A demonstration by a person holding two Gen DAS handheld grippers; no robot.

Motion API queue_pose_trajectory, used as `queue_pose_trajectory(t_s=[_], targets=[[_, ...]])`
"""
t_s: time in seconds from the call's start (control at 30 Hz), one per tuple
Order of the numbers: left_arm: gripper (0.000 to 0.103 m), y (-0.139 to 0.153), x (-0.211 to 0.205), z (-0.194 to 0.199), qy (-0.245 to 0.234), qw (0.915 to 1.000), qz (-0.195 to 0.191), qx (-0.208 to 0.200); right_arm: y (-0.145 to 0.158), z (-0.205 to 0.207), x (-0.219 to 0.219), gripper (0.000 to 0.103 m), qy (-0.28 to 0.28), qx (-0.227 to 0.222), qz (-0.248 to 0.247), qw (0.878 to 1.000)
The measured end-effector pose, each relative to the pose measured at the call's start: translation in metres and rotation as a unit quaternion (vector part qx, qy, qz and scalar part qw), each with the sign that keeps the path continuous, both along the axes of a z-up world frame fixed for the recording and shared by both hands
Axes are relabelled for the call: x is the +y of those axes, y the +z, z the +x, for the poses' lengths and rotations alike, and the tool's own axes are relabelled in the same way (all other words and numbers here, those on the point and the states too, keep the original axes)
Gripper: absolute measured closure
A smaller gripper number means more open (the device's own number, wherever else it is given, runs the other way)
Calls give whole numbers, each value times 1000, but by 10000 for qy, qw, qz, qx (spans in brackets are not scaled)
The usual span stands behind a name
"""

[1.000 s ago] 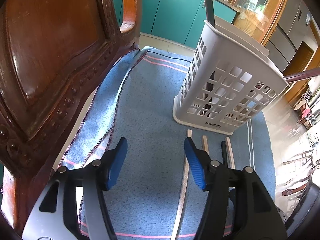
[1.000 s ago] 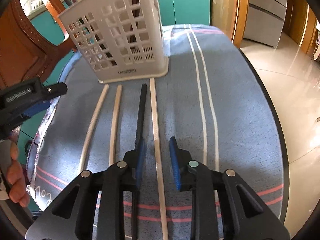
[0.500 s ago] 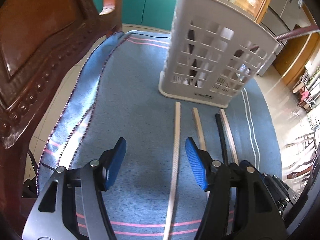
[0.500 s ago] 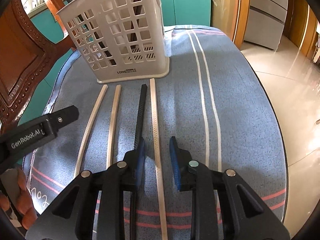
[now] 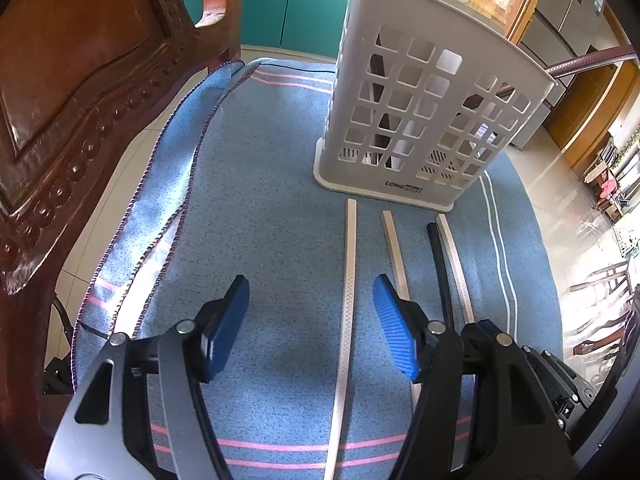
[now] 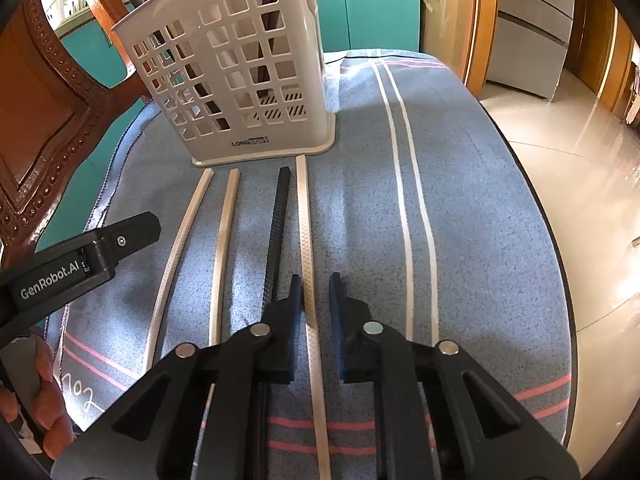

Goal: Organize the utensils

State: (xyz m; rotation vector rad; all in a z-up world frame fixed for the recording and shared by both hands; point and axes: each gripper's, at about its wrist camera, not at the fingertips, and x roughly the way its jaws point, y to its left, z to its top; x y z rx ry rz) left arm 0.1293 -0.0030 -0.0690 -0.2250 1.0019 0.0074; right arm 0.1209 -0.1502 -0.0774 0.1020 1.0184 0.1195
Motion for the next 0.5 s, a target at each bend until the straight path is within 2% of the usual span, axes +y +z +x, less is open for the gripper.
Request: queue_pose_trajectory(t_s=[0.1,0.27,0.37,0.5], targets=[[38,-1,-1,1,-2,10000,-12,21,0,0,-3,95,-24,44,91,9999],[38,-2,-3,2,-8,10000,4,44,1,-2,-5,96,-70,54,124,9999],[38,-2,-2,2,-28,10000,-11,46,9,-7,-14,97,-239,-96,357,9990],[38,0,16,5,51,9994,-352,57,20,-11,-22,97,-305,-251,362,9986]])
